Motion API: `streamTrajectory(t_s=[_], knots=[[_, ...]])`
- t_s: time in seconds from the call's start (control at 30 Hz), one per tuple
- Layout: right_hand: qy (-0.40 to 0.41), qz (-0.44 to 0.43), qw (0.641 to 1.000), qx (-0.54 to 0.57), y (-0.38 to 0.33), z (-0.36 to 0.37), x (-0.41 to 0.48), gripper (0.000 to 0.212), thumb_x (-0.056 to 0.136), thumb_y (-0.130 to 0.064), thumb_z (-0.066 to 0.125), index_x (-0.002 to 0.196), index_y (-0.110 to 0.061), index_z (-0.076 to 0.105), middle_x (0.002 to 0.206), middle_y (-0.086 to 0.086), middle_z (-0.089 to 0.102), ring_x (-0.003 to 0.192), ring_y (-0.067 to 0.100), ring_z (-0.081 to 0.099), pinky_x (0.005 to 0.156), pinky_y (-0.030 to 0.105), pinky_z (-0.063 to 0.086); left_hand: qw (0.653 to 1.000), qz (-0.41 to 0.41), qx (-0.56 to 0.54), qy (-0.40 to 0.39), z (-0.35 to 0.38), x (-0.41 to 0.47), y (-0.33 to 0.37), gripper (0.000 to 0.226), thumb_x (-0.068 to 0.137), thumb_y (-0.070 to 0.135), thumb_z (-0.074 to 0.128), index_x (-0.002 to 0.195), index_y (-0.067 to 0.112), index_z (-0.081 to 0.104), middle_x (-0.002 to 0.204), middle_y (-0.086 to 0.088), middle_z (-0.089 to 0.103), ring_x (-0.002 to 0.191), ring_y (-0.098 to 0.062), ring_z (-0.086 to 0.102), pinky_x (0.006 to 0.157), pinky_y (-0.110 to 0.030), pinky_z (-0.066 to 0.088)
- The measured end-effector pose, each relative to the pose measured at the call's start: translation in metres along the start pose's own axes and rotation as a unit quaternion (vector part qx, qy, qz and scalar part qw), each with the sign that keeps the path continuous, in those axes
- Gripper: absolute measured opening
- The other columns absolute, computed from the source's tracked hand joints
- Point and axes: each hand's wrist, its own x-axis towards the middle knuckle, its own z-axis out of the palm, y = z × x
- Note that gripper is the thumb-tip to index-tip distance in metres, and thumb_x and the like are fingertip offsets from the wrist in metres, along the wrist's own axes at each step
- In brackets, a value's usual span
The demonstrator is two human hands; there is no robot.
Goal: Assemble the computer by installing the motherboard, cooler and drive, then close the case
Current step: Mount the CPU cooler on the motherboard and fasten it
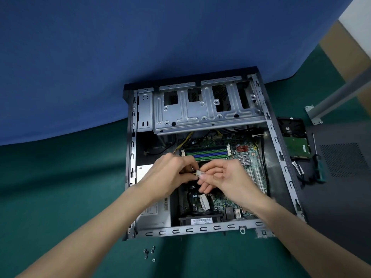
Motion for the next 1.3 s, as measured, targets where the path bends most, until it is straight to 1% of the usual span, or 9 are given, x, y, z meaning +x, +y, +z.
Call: streamTrajectory(t_s=[0.13, 0.23, 0.37, 0.57, 0.77, 0.93, 1.03, 1.13, 1.3], knots=[[-0.006, 0.019, 0.998, 0.054, -0.003, 0.0, -0.002, 0.015, 0.081, 0.001, 0.073, 0.091, 0.009, 0.065, 0.076, 0.024, 0.07, 0.071, 0.037, 0.071, 0.065, 0.033, 0.06, 0.999, -0.02, -0.021, -0.016, -0.004, 0.001, -0.003, 0.034, 0.073, 0.029, 0.08, 0.104, 0.025, 0.066, 0.091, 0.009, 0.071, 0.088, -0.008, 0.065, 0.083, -0.034, 0.052], [0.025, 0.005, 0.998, 0.054, -0.004, 0.0, -0.003, 0.016, 0.074, 0.009, 0.074, 0.086, 0.012, 0.065, 0.075, 0.023, 0.071, 0.069, 0.032, 0.072, 0.066, 0.029, 0.06, 0.991, -0.008, 0.086, -0.103, -0.011, 0.01, -0.006, 0.045, 0.08, 0.041, 0.07, 0.122, 0.028, 0.061, 0.114, 0.007, 0.067, 0.113, -0.013, 0.055, 0.104, -0.036, 0.037], [0.03, 0.013, 0.997, 0.067, -0.004, -0.001, -0.006, 0.016, 0.071, 0.01, 0.076, 0.084, 0.012, 0.067, 0.075, 0.022, 0.072, 0.068, 0.029, 0.072, 0.065, 0.025, 0.058, 0.987, 0.002, 0.108, -0.117, -0.012, 0.013, -0.007, 0.013, 0.091, 0.03, 0.06, 0.097, 0.026, 0.071, 0.087, 0.004, 0.068, 0.095, -0.021, 0.056, 0.087, -0.037, 0.045], [0.029, 0.044, 0.998, 0.025, -0.002, 0.0, -0.007, 0.016, 0.071, 0.012, 0.077, 0.082, 0.004, 0.069, 0.074, 0.023, 0.069, 0.066, 0.031, 0.071, 0.06, 0.027, 0.058, 0.988, 0.052, 0.126, -0.068, 0.001, 0.003, -0.007, 0.012, 0.088, 0.024, 0.065, 0.097, 0.024, 0.073, 0.09, 0.01, 0.065, 0.098, -0.014, 0.055, 0.089, -0.032, 0.044], [0.058, 0.0, 0.992, -0.115, -0.001, 0.011, -0.006, 0.029, 0.075, 0.014, 0.071, 0.079, -0.015, 0.07, 0.073, 0.015, 0.069, 0.064, 0.022, 0.07, 0.06, 0.02, 0.054, 0.98, 0.049, 0.117, -0.152, -0.007, 0.012, 0.003, 0.013, 0.091, 0.029, 0.06, 0.095, 0.024, 0.071, 0.079, 0.012, 0.049, 0.091, -0.016, 0.051, 0.082, -0.03, 0.037], [-0.01, 0.069, 0.99, -0.12, -0.005, 0.011, -0.004, 0.006, 0.082, 0.0, 0.073, 0.085, -0.005, 0.07, 0.069, 0.015, 0.071, 0.063, 0.022, 0.071, 0.064, 0.029, 0.059, 0.986, 0.027, 0.119, -0.112, -0.004, 0.01, 0.002, 0.009, 0.083, 0.016, 0.067, 0.085, 0.022, 0.073, 0.073, 0.014, 0.045, 0.085, -0.018, 0.052, 0.067, -0.03, 0.041], [-0.048, 0.107, 0.989, -0.093, -0.009, 0.009, -0.001, 0.009, 0.086, 0.002, 0.067, 0.093, 0.006, 0.066, 0.07, 0.019, 0.07, 0.063, 0.026, 0.071, 0.061, 0.03, 0.059, 0.987, 0.043, 0.126, -0.091, 0.001, 0.008, 0.001, 0.01, 0.08, 0.014, 0.069, 0.082, 0.023, 0.074, 0.076, 0.012, 0.051, 0.086, -0.015, 0.052, 0.078, -0.032, 0.041], [-0.036, 0.103, 0.983, -0.145, -0.011, 0.012, 0.0, 0.004, 0.086, 0.002, 0.067, 0.082, 0.003, 0.067, 0.067, 0.017, 0.07, 0.057, 0.023, 0.07, 0.053, 0.025, 0.054, 0.989, 0.037, 0.121, -0.077, 0.004, 0.01, -0.001, 0.008, 0.081, 0.016, 0.07, 0.084, 0.023, 0.073, 0.079, 0.011, 0.053, 0.085, -0.013, 0.05, 0.081, -0.035, 0.043], [0.044, 0.088, 0.987, -0.13, -0.012, 0.008, -0.004, 0.011, 0.084, 0.005, 0.068, 0.076, -0.002, 0.068, 0.062, 0.014, 0.069, 0.051, 0.02, 0.067, 0.048, 0.022, 0.05, 0.974, 0.01, 0.133, -0.182, -0.011, 0.024, -0.007, 0.026, 0.095, 0.021, 0.053, 0.116, 0.032, 0.064, 0.109, 0.01, 0.062, 0.104, -0.015, 0.055, 0.091, -0.031, 0.04]])
